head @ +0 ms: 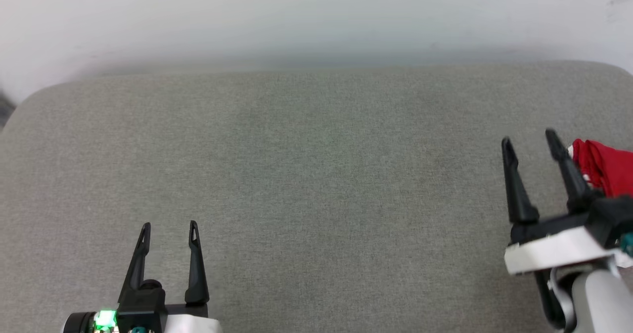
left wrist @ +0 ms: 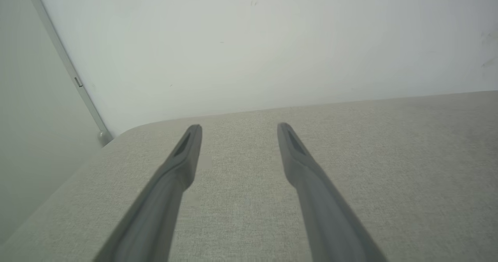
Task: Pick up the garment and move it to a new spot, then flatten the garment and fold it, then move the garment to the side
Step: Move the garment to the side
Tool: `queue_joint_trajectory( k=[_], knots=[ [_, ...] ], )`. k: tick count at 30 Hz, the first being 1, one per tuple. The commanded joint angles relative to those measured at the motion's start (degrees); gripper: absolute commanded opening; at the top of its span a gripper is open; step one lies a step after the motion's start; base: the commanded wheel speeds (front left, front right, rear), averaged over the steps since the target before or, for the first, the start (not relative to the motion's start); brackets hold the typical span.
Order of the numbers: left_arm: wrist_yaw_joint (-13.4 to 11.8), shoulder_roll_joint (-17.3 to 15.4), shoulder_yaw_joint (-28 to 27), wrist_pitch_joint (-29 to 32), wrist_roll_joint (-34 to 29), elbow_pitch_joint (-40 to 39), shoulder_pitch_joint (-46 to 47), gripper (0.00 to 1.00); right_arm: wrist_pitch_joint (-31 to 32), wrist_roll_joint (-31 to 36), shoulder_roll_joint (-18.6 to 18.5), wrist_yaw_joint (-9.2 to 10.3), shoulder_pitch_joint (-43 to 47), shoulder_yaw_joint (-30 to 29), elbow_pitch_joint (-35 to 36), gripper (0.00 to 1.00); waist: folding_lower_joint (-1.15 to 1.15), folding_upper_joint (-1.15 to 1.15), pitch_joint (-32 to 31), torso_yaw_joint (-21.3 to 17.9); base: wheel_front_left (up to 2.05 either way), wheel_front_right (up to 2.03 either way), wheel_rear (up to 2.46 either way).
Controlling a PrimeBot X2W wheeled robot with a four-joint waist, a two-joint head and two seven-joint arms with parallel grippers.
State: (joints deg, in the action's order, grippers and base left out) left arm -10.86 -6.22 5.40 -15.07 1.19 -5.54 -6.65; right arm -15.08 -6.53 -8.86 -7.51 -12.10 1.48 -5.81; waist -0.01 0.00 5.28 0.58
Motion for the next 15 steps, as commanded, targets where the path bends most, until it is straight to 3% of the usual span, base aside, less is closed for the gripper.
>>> queue_joint_trajectory(
  k=[1, 15],
  knots=[
    [0.26, 0.19, -0.24, -0.13, 0.05, 0.01, -0.58, 1.0, -0.08, 0.08, 1.02, 0.04, 2.68, -0.44, 0.69, 1.0, 0.01, 0.0, -0.61, 0.32, 0.0, 0.0, 0.0],
    [2.99, 0.92, -1.4, -0.13, 1.13, 0.34, -3.0, 1.0, -0.09, -0.39, 5.5, 0.05, 15.61, -4.32, 5.59, 1.0, 0.01, 0.0, -3.06, 1.38, 0.0, 0.0, 0.0]
  ],
)
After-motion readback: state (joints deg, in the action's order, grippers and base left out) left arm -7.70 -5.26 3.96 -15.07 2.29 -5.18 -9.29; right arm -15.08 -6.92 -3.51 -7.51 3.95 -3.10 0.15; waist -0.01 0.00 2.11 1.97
